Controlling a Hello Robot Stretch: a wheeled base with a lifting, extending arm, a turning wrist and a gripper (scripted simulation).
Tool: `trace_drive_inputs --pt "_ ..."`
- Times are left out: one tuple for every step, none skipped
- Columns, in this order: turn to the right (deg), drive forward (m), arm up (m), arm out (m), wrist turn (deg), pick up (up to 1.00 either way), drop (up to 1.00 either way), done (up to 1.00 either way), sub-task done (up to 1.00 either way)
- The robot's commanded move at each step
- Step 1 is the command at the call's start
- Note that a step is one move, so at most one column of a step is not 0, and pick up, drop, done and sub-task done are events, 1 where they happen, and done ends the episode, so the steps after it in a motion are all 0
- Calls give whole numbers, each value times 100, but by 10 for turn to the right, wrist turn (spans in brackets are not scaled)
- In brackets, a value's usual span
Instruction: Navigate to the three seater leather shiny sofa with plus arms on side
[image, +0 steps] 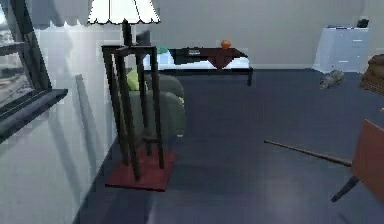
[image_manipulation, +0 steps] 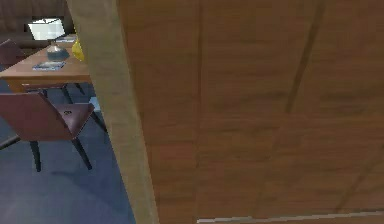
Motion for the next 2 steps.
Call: trace_drive_inputs --pt "60 0 0 0 0 0 0 0 0" --pt "0 20 0 0 0 0 0 0 0"
